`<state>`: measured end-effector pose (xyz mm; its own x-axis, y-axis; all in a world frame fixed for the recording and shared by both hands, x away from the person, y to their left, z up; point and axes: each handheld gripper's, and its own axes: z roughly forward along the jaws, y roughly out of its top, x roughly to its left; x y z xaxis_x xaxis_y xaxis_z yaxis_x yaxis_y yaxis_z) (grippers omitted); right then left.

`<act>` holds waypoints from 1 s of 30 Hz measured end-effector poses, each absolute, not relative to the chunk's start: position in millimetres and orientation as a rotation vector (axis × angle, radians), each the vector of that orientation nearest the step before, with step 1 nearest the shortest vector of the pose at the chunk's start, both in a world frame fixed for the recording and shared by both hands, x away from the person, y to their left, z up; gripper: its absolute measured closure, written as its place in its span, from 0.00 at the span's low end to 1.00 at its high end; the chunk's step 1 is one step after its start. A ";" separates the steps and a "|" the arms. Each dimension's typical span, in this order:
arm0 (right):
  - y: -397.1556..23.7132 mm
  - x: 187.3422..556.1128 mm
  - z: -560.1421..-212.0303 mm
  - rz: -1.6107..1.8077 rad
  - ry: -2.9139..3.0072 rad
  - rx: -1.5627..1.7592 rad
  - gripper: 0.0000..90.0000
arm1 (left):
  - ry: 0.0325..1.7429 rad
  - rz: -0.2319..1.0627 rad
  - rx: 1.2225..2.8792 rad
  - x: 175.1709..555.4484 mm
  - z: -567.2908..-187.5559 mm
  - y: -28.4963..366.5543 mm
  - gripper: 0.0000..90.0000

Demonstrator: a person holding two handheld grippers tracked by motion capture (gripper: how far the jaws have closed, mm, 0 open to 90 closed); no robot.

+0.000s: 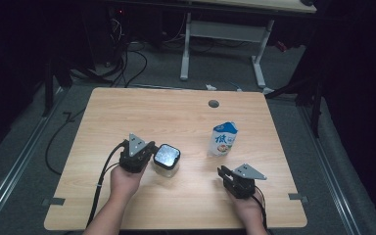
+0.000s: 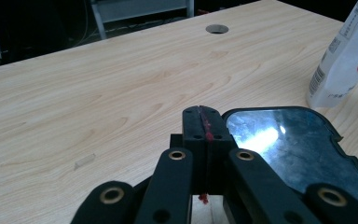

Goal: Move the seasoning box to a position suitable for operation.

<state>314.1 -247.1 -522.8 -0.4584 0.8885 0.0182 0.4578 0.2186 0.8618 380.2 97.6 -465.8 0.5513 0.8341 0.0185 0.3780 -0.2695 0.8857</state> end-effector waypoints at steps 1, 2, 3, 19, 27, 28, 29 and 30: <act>-247.4 314.3 -523.0 1.163 2.012 1.236 0.86 | 0.990 0.622 1.871 380.5 -466.5 97.4 1.00; -247.3 314.0 -523.0 1.165 2.010 1.244 0.86 | 0.989 0.618 1.873 380.5 -467.1 97.2 1.00; -247.5 314.3 -523.0 1.166 2.011 1.238 0.86 | 0.987 0.621 1.871 380.2 -467.8 96.8 1.00; -247.1 314.0 -522.6 1.170 2.013 1.232 0.86 | 0.992 0.613 1.867 381.7 -468.2 98.6 1.00; -247.2 314.0 -522.5 1.171 2.015 1.229 0.86 | 1.007 0.656 1.884 381.1 -475.4 100.6 1.00; -247.2 314.0 -522.5 1.171 2.015 1.229 0.86 | 1.007 0.656 1.884 381.1 -475.4 100.6 1.00; -247.3 314.0 -522.3 1.171 2.013 1.231 0.86 | 1.016 0.648 1.859 380.6 -474.2 103.0 1.00; -247.6 313.9 -522.0 1.173 2.012 1.232 0.86 | 1.024 0.621 1.837 380.7 -472.5 105.1 1.00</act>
